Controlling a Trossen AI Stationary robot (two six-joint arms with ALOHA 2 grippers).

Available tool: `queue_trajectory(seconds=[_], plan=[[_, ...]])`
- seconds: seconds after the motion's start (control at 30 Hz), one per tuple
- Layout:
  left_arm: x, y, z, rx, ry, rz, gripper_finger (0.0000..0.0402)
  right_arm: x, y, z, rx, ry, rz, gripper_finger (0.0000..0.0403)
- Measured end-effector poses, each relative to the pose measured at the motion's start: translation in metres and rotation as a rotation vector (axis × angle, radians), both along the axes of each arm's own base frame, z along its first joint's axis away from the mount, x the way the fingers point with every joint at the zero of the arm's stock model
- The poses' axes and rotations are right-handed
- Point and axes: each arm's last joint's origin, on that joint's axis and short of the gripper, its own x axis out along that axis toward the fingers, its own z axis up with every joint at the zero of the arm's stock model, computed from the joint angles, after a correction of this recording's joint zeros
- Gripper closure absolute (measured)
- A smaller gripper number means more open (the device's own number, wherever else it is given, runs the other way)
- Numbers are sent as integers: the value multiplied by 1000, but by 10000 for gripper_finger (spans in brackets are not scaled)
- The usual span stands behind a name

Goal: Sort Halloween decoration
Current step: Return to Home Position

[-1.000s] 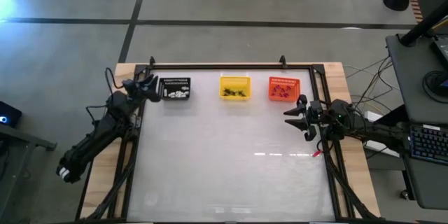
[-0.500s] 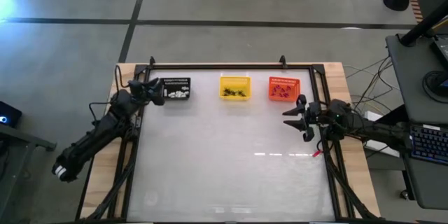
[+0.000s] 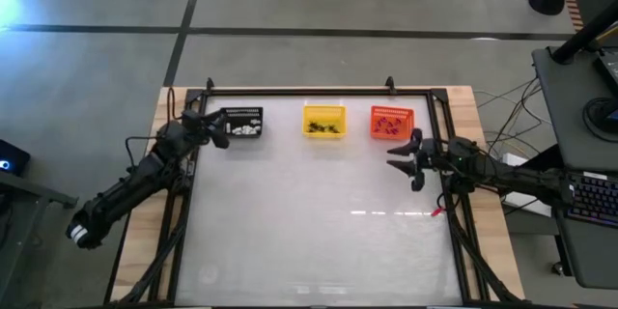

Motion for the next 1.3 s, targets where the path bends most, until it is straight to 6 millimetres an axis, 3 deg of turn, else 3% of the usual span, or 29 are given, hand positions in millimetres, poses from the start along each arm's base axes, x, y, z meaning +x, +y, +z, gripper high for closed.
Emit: queue_trajectory(seconds=[0.17,0.43,0.6,1.3], plan=[[1,-1,8,73,50,-56,272,-1,-3,2,27,-26,-110,250],[-1,-3,15,52,97,-59,272,-5,-5,9,66,-117,-223,250],[-2,-4,13,21,142,-68,272,-7,-4,7,106,-108,-221,250],[-6,-13,20,148,50,-157,272,-6,-2,12,100,-156,-137,250]])
